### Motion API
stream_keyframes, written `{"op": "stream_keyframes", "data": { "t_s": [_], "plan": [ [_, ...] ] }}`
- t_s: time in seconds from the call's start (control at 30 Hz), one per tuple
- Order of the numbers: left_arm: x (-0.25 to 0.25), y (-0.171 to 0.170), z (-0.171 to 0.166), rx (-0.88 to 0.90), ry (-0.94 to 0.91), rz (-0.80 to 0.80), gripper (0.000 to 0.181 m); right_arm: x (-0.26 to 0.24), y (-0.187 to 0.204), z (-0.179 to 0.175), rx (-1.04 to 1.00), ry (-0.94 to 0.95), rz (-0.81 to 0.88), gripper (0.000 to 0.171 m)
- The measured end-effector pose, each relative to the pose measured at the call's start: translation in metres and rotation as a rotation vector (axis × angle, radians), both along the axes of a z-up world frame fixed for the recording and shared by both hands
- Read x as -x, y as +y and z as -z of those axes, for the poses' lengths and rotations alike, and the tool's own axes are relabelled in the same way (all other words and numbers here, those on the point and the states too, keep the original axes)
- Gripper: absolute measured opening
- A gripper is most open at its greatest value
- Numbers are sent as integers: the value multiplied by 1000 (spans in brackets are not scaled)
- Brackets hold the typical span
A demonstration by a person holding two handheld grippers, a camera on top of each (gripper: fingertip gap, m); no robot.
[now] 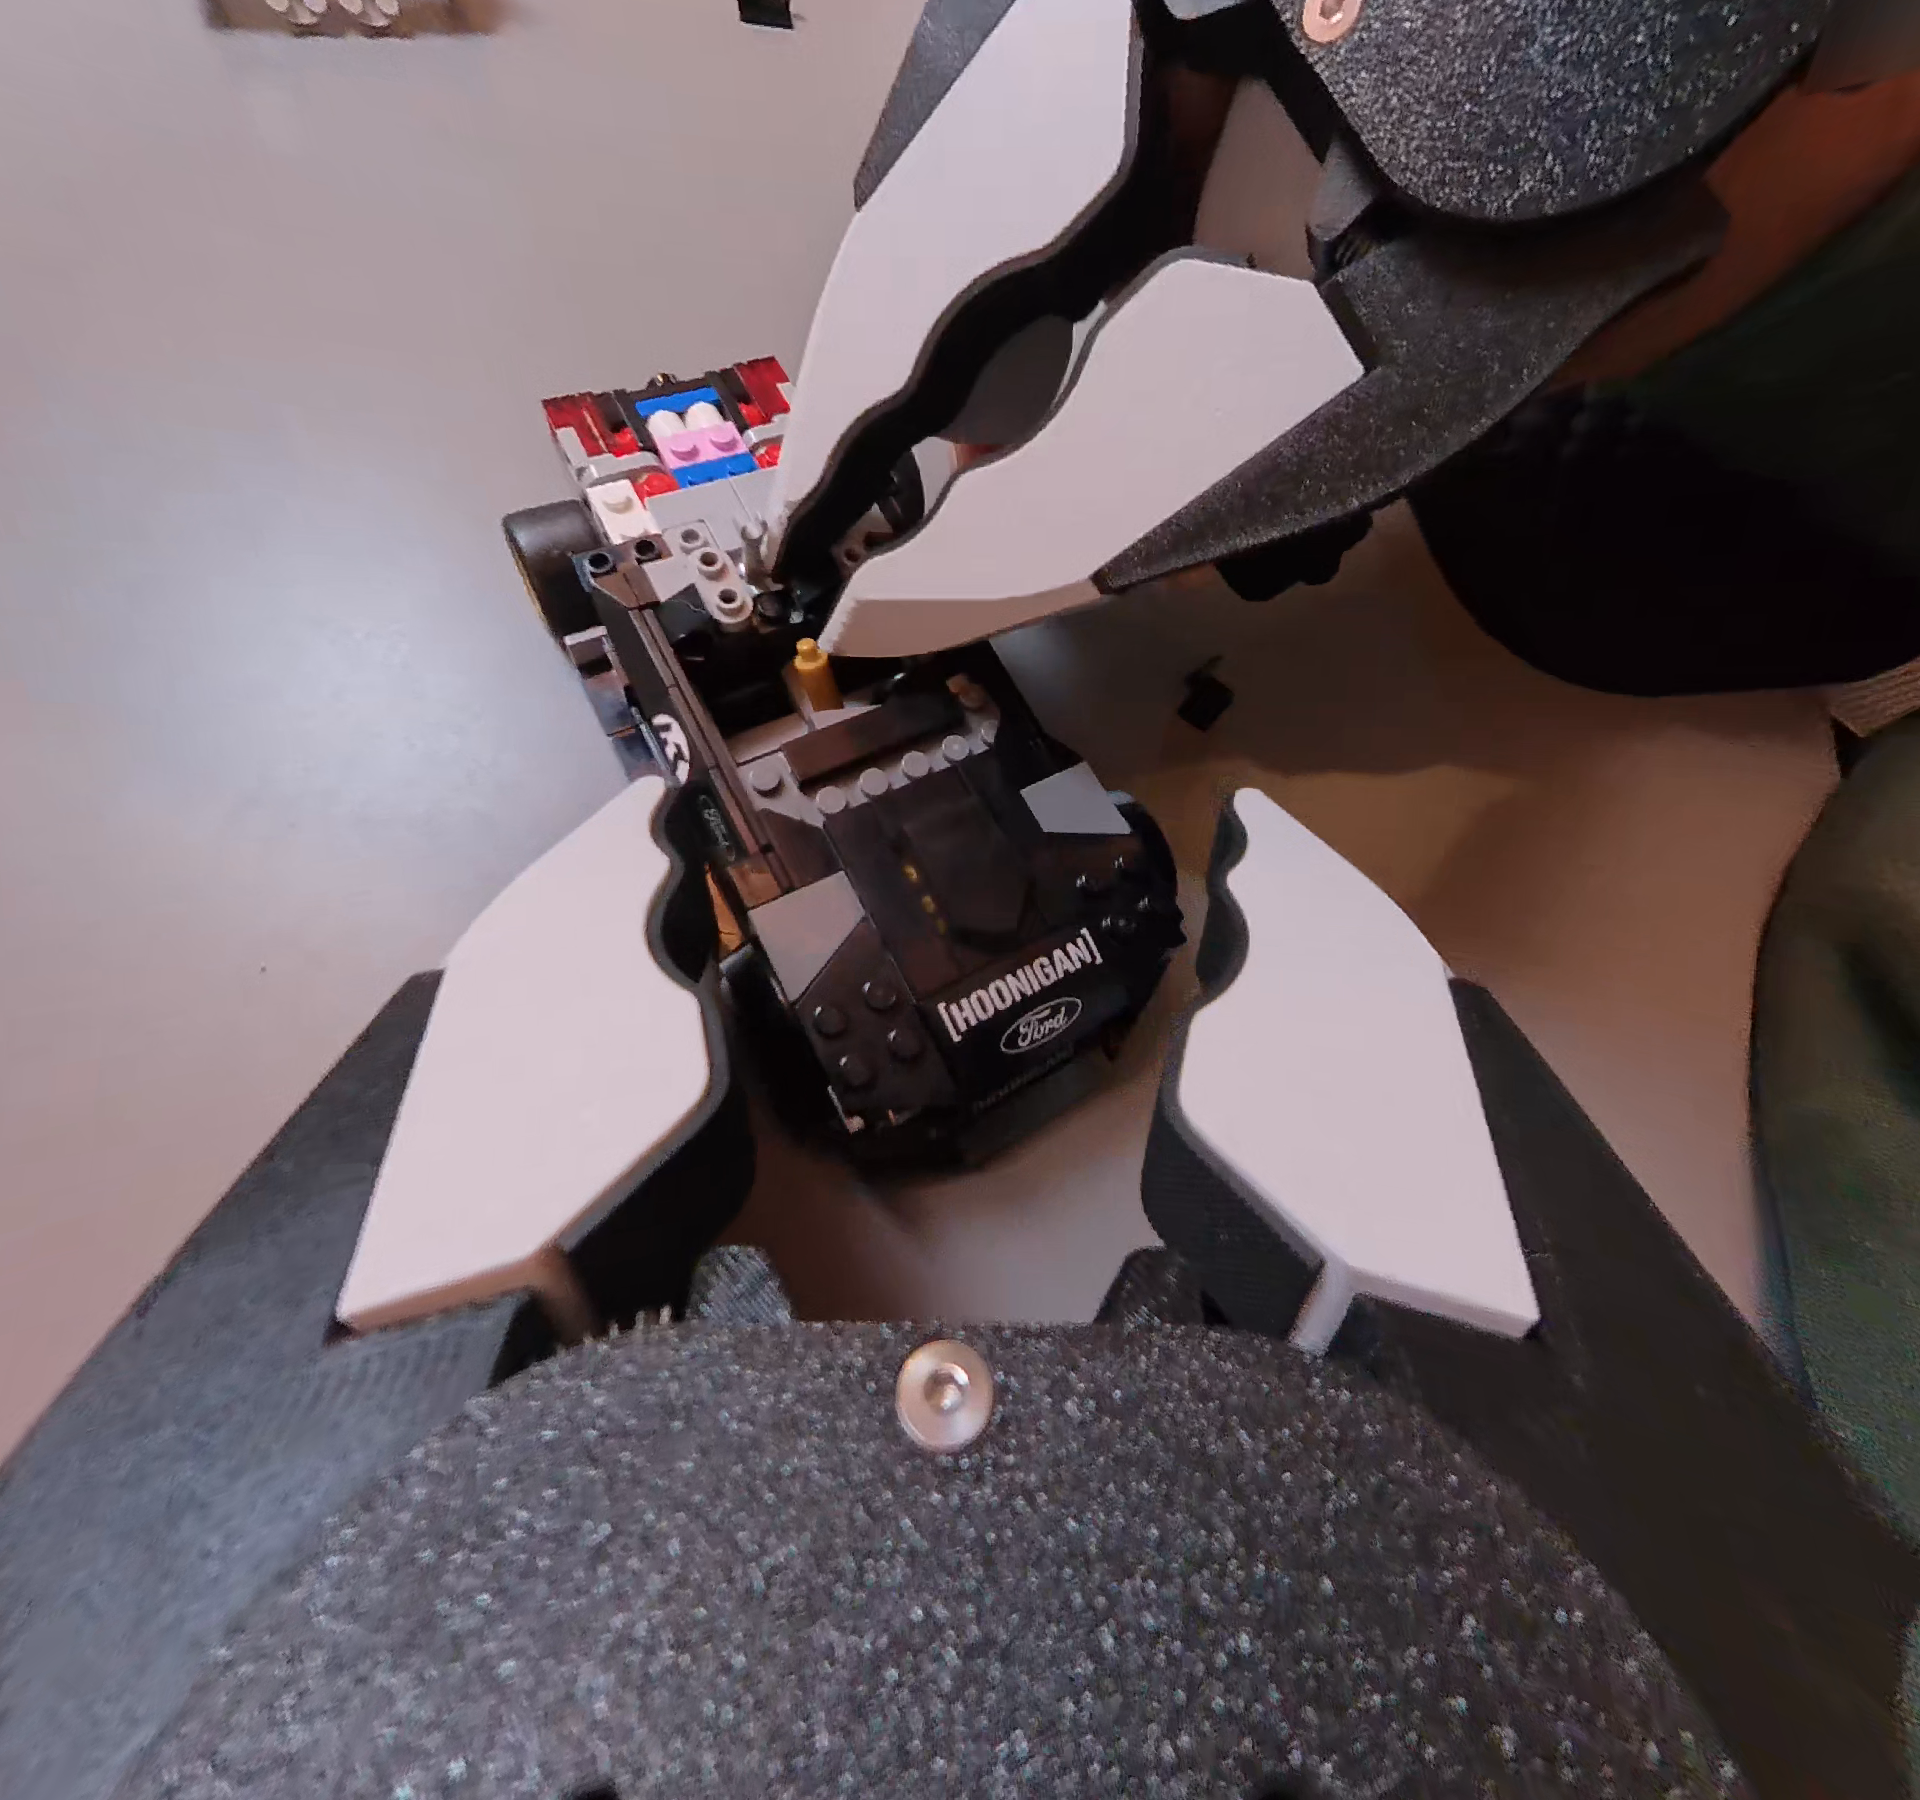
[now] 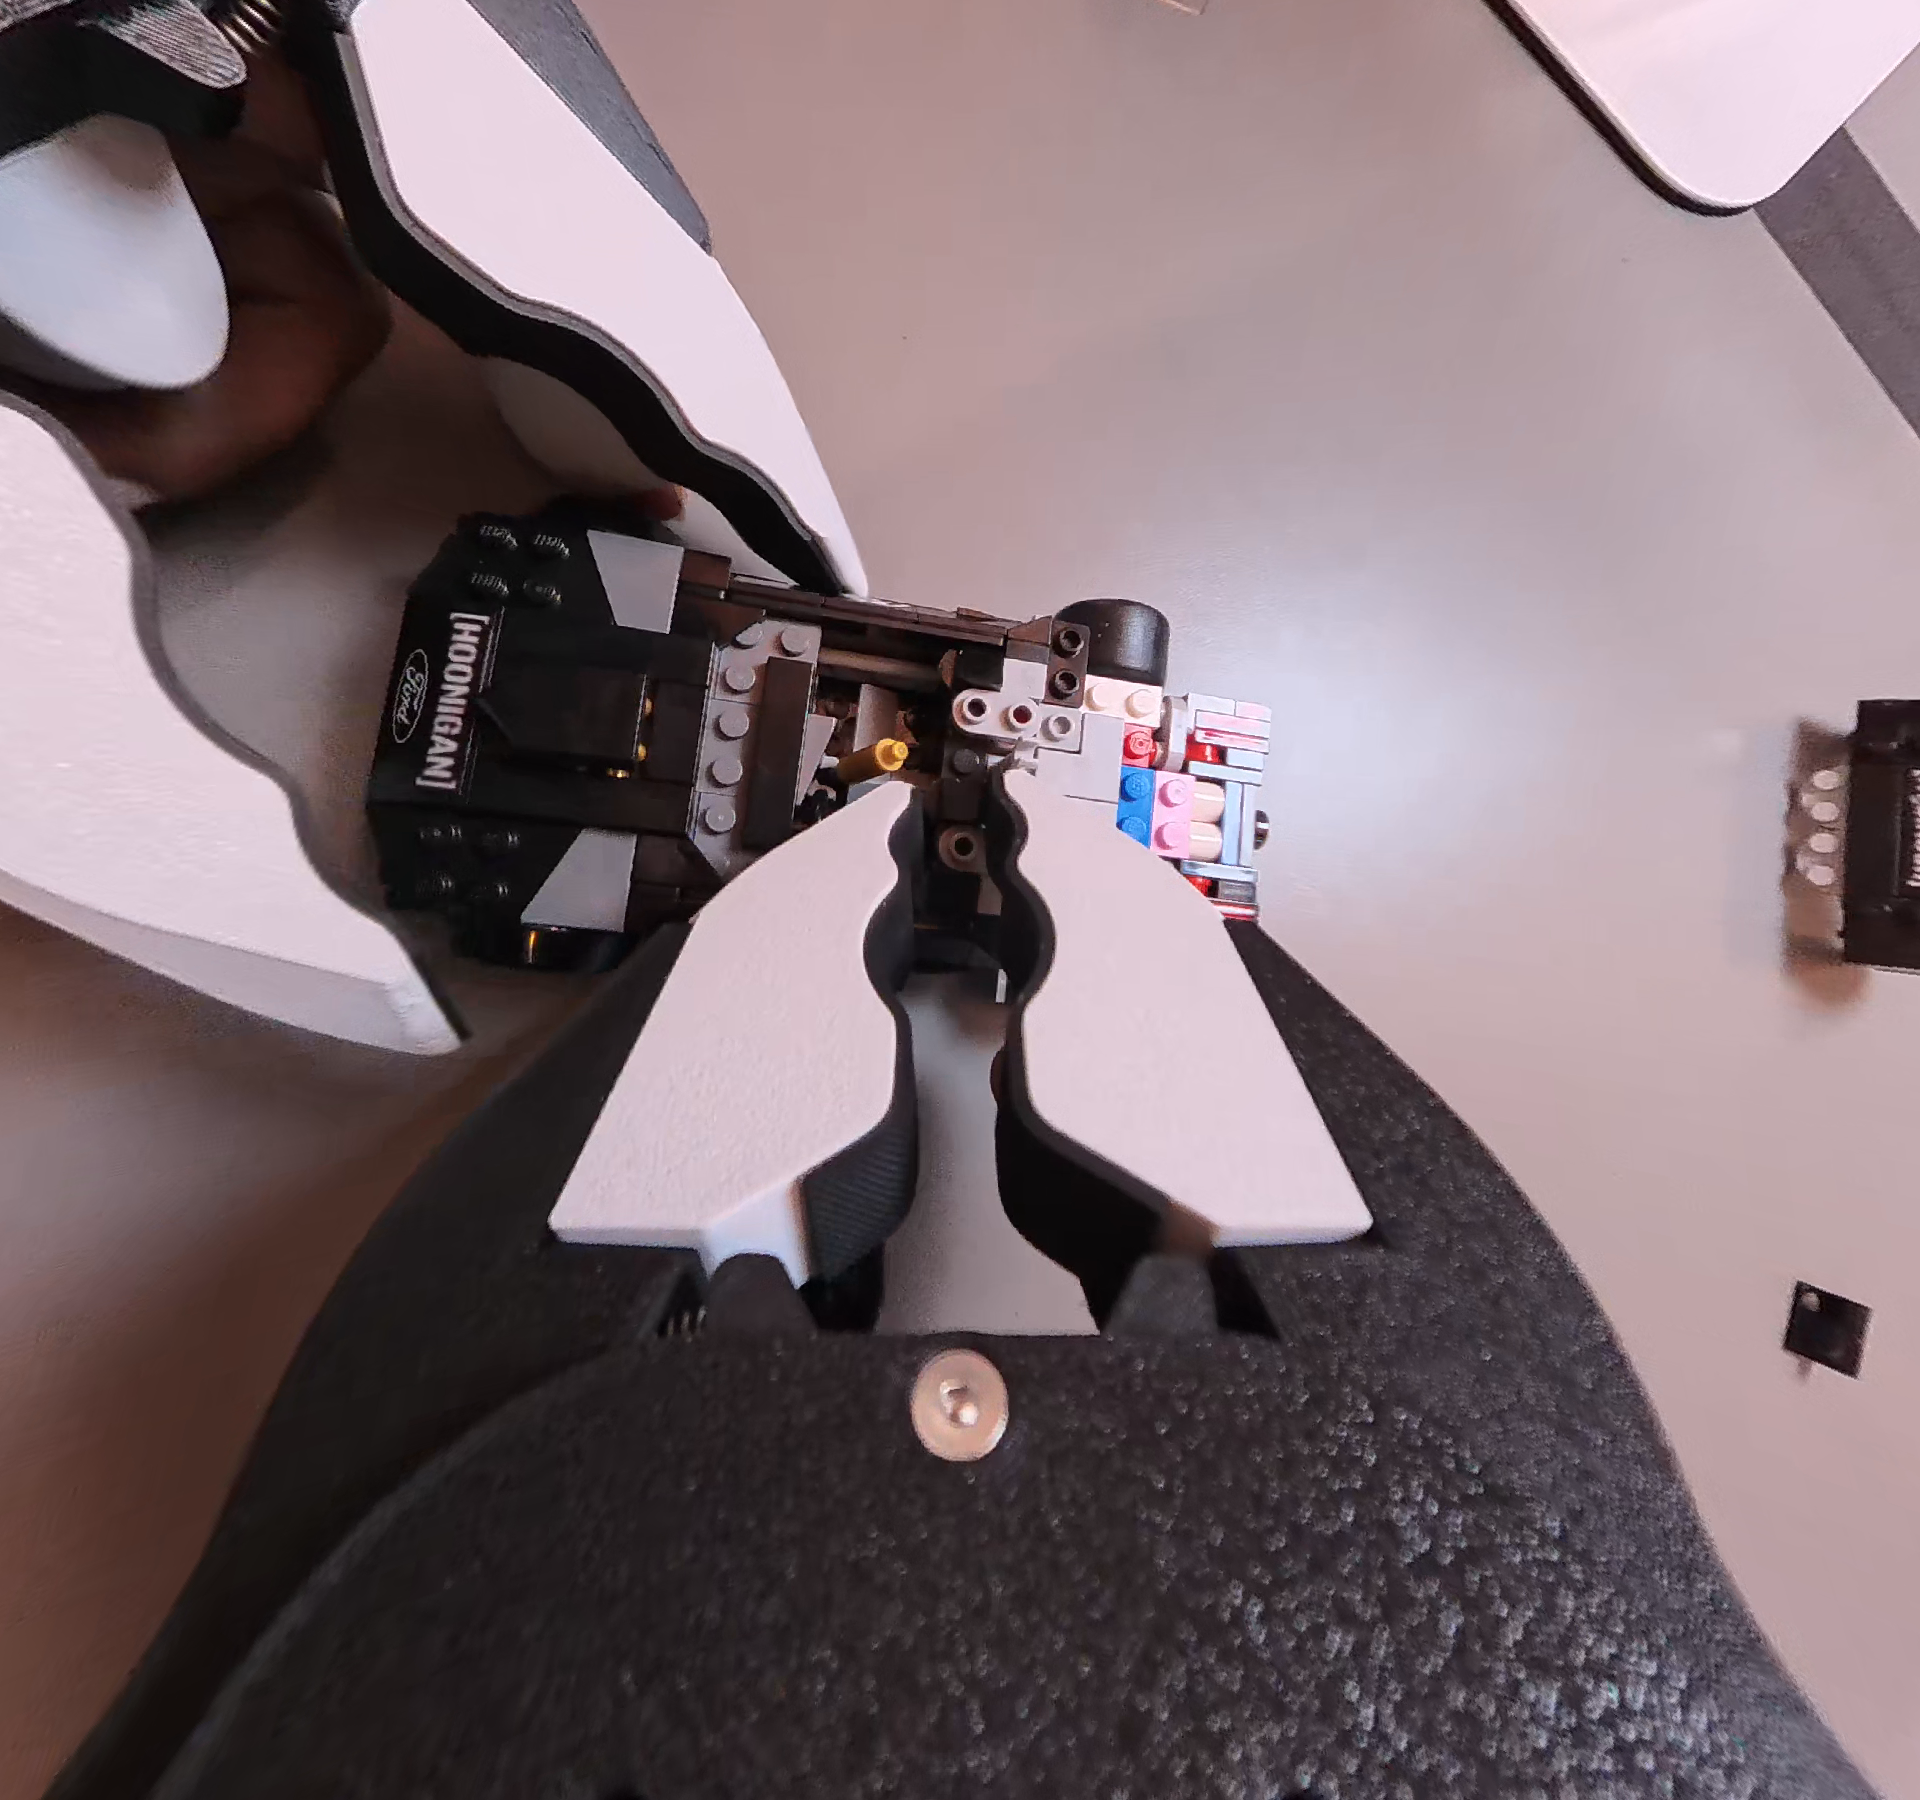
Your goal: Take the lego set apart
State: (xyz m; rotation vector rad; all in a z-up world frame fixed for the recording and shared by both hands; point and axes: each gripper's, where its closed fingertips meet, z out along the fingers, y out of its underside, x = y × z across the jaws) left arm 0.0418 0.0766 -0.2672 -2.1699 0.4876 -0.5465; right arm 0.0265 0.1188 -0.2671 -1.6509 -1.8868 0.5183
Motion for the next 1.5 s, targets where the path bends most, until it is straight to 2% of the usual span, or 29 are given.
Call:
{"op": "stream_keyframes", "data": {
  "t_s": [0.33, 0.4, 0.57, 0.9, 1.5],
  "plan": [
    [0, -6, 8, 28, 137, -9, 96, 0, 4, 0, 32, 13, 31, 11],
    [0, -4, 7, 26, 127, -25, 95, 0, 4, 0, 37, 18, 37, 11],
    [7, 5, -1, 18, 36, -119, 78, 0, 4, -1, 39, 29, 47, 11],
    [6, 9, 7, 74, 60, -179, 77, 1, 1, -1, 18, 31, 36, 11],
    [6, 7, 7, 64, 49, -179, 77, 1, -2, -1, -43, 53, 26, 11]
  ]
}}
